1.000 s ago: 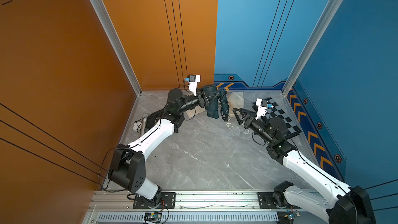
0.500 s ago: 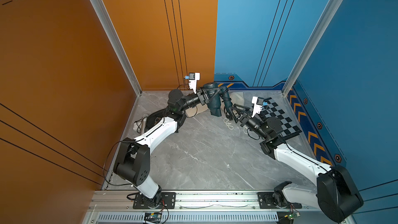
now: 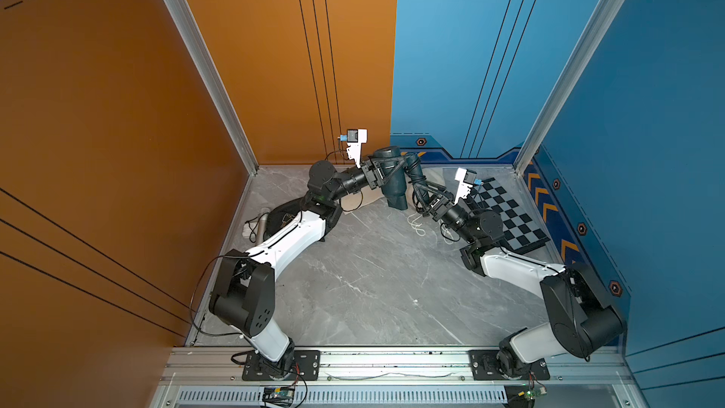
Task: Pack away hair dryers
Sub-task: Fold the hair dryer.
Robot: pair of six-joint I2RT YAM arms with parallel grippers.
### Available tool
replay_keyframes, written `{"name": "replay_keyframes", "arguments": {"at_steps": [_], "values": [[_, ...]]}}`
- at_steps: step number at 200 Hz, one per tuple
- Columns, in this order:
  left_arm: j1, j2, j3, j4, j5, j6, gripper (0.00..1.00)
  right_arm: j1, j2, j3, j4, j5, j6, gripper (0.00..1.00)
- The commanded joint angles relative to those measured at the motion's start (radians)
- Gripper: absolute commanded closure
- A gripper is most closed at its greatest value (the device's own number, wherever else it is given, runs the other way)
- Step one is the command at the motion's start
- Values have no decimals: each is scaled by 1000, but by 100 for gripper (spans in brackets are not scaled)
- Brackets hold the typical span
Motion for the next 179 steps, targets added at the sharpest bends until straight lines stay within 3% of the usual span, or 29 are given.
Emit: {"name": "replay_keyframes", "arguments": {"at_steps": [1, 30, 67, 141, 179], "values": [[-14, -4, 41, 86, -4, -23, 100, 15, 12, 48, 57, 11, 39, 48], [-20, -16, 30, 87, -32, -1, 100, 48, 11, 48, 57, 44, 45, 65], [-44, -29, 10, 87, -83, 38, 100, 129, 19, 48, 58, 133, 9, 71], [-83, -27, 7, 93, -144, 85, 100, 259, 55, 62, 58, 319, -67, 75], [-76, -39, 2, 92, -128, 81, 100, 273, 31, 42, 58, 319, -77, 64]]}}
